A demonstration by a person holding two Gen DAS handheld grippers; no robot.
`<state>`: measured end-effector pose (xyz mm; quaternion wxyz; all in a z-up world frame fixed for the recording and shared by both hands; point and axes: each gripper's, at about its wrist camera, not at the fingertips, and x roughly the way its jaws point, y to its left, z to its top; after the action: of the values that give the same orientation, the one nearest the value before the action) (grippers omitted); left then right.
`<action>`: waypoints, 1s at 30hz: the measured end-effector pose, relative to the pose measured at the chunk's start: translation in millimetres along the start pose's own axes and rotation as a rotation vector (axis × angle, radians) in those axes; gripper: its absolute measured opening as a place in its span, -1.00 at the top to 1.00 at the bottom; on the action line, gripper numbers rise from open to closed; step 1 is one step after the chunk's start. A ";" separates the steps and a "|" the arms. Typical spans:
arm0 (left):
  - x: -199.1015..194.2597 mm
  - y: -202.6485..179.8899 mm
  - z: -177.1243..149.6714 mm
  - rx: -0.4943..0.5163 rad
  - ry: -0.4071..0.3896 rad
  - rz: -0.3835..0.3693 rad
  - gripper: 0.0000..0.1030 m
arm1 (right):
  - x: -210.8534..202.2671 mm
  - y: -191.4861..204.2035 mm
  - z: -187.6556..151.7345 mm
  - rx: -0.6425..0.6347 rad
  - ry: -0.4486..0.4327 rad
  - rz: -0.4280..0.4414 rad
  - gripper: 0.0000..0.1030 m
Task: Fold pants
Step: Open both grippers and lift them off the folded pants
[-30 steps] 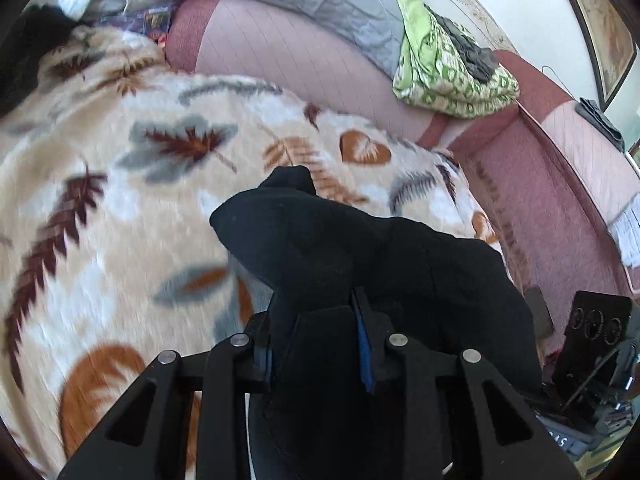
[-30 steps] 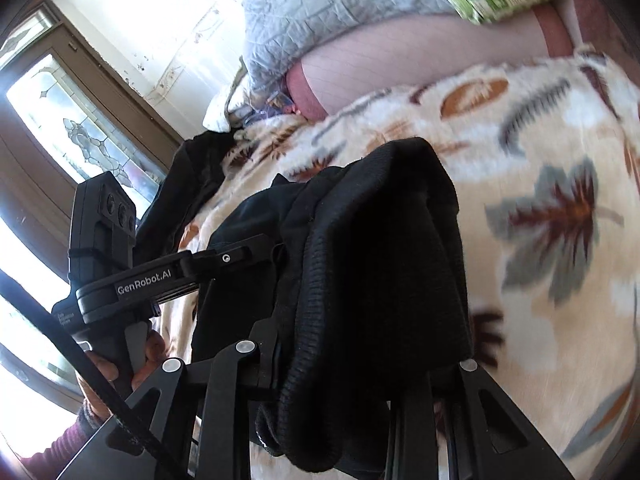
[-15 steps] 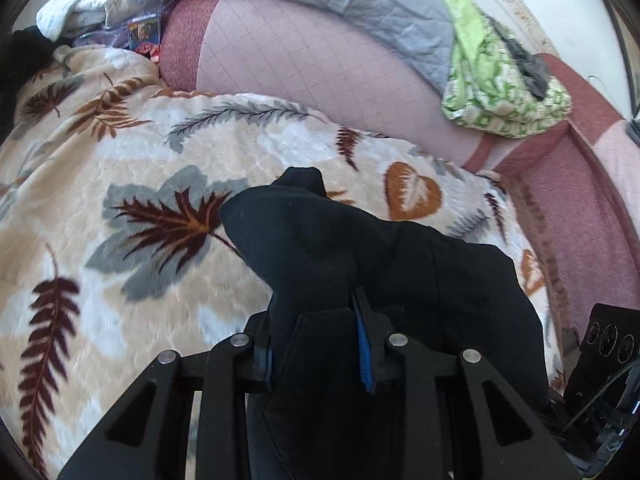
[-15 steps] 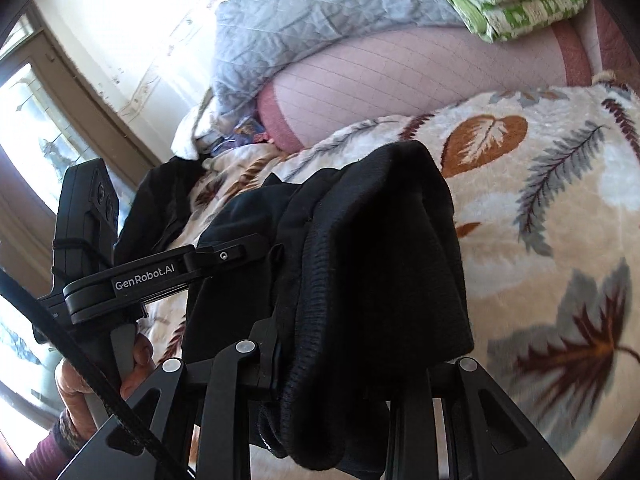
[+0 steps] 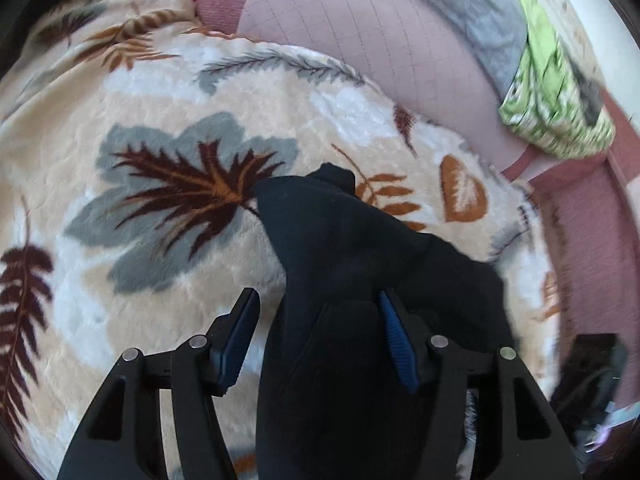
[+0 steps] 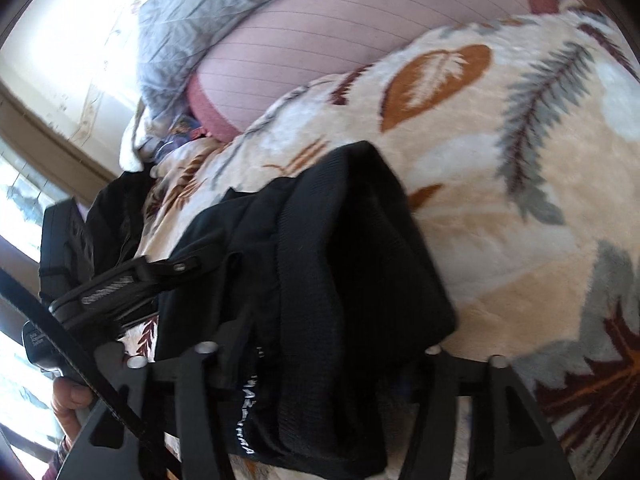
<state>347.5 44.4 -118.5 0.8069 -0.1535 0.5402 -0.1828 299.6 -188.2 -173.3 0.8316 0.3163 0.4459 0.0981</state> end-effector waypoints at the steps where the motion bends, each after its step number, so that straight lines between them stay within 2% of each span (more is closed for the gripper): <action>1: -9.1 1.6 -1.1 -0.002 -0.014 -0.002 -0.17 | -6.4 -2.6 -0.1 0.009 -0.008 -0.004 -0.24; 6: -60.7 11.3 -10.3 0.011 -0.104 0.014 -0.17 | -64.1 -0.9 3.4 -0.009 -0.163 -0.046 -0.27; 8: -69.2 12.4 -17.9 0.012 -0.111 0.007 -0.17 | -82.3 8.5 6.2 -0.039 -0.210 -0.027 -0.27; 10: -72.2 12.9 -31.6 0.009 -0.106 -0.019 -0.17 | -86.2 16.1 7.5 -0.039 -0.196 0.030 -0.27; 13: -64.6 12.2 -55.2 0.021 -0.083 -0.028 -0.17 | -70.7 28.6 2.1 -0.029 -0.108 0.154 -0.27; 14: -57.5 12.2 -65.0 0.025 -0.065 -0.018 -0.17 | -61.4 32.0 -1.7 -0.028 -0.081 0.165 -0.27; 17: -35.1 20.0 -85.7 0.003 -0.001 -0.009 -0.23 | -37.6 28.2 -10.2 0.006 -0.039 0.117 -0.27; 18: -32.3 24.1 -88.0 -0.019 0.002 -0.016 -0.31 | -32.7 24.3 -12.2 0.024 -0.034 0.099 -0.26; 20: -36.1 27.8 -87.1 -0.050 0.004 -0.035 -0.32 | -25.6 7.4 -13.9 0.091 -0.034 0.055 -0.24; 21: -41.4 26.6 -86.2 -0.048 -0.003 -0.029 -0.31 | -28.2 0.9 -14.3 0.119 -0.044 0.065 -0.24; 23: -60.2 20.3 -88.1 -0.017 -0.049 -0.001 -0.31 | -41.7 -10.3 -15.6 0.172 -0.071 0.088 -0.27; 24: -72.1 16.5 -92.2 0.001 -0.078 0.014 -0.31 | -51.7 -13.5 -17.8 0.177 -0.082 0.091 -0.36; 26: -94.3 9.9 -104.6 0.028 -0.133 0.041 -0.35 | -75.6 -15.3 -27.7 0.155 -0.113 0.102 -0.38; 28: -114.7 0.7 -121.4 0.065 -0.190 0.093 -0.41 | -93.7 -14.6 -41.4 0.131 -0.134 0.091 -0.40; 30: -137.1 -8.6 -144.3 0.098 -0.274 0.177 -0.47 | -110.3 -12.9 -60.4 0.098 -0.149 0.070 -0.42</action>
<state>164.6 92.7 -56.1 0.8925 -0.0896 0.4270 -0.1145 185.2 -221.0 -130.6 0.8420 0.3782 0.3760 0.0814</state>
